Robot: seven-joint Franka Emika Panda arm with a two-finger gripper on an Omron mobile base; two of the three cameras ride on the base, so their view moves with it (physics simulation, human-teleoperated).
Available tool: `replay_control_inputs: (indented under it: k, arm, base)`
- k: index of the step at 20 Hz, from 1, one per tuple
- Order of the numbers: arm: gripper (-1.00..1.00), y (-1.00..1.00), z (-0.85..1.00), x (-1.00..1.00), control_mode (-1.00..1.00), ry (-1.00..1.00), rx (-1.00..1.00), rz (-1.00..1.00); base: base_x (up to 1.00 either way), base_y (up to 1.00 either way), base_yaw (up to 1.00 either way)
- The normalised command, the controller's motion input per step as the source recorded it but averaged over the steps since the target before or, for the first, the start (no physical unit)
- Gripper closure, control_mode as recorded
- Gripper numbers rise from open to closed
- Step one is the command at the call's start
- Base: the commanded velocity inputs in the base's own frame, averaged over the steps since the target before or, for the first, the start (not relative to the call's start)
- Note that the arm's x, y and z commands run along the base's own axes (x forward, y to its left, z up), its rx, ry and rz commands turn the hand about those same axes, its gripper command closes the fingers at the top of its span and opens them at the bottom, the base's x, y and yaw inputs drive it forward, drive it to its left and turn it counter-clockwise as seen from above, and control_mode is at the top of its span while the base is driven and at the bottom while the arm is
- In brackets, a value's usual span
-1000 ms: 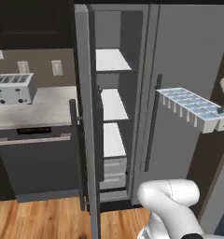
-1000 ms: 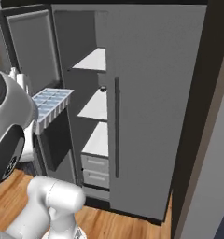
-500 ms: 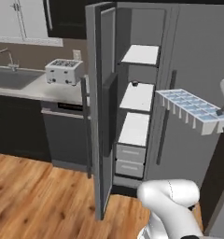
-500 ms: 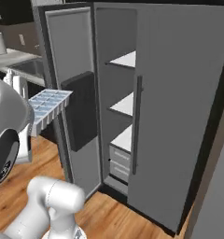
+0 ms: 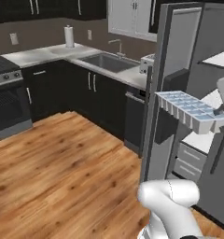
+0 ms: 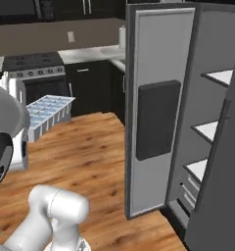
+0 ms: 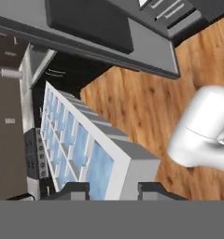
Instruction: Open the freezer door, pick up the ice cube tray from the freezer, and place it on the dining counter.
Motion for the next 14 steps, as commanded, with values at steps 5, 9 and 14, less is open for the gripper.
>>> replay_control_inputs:
  k: [5,9,14]
  arm:
    - [1.00,0.00,0.00,0.00,1.00,0.00,0.00,0.00]
    - [1.00,0.00,0.00,0.00,1.00,0.00,0.00,0.00]
    - [1.00,0.00,0.00,0.00,1.00,0.00,0.00,0.00]
  base:
    - [-0.48,-0.11,1.00]
    - [-0.40,-0.01,1.00]
    - [-0.24,-0.03,1.00]
